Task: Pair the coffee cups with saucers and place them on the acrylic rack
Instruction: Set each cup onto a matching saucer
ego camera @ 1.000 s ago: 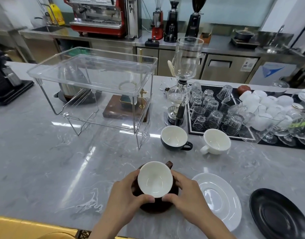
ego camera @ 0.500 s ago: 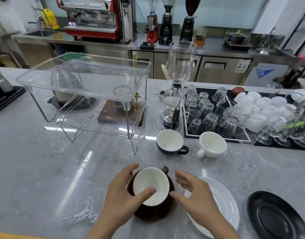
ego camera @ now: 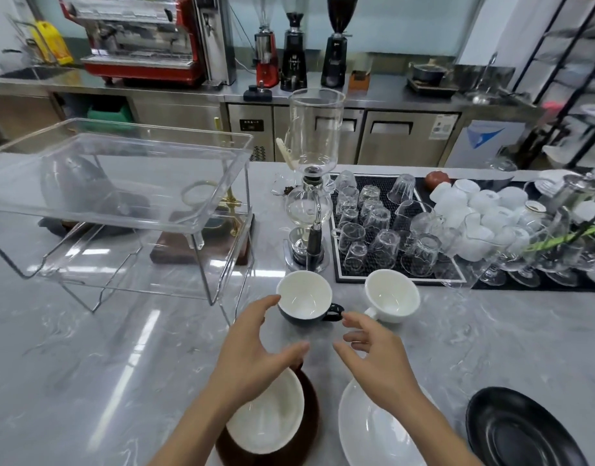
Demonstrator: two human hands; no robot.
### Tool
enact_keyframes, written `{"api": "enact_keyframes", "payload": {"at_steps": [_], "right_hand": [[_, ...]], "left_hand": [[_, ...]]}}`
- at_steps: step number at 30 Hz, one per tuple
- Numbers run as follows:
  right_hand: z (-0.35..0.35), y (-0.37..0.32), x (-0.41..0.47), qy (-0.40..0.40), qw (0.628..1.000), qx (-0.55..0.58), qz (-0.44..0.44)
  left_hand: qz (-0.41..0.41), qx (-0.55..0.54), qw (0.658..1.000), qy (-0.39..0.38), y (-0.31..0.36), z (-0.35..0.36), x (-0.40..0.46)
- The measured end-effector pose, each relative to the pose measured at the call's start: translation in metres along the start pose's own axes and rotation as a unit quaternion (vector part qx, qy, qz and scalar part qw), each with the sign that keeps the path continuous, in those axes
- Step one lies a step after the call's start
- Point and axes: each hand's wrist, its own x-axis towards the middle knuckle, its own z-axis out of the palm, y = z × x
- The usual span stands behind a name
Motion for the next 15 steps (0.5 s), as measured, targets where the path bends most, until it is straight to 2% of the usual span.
{"api": "enact_keyframes", "payload": {"at_steps": [9,15], "right_hand": [[0.001,0.001,0.038,-0.009,0.998,-0.054,-0.042],[0.012,0.01,0.06,-0.021,0.996,-0.078,-0.04]], "left_hand": [[0.017,0.064,0.997,-0.042,-0.004,0.013,0.051],[0.008,0.058,0.995,-0.084,0.003,0.02,0.075]]}}
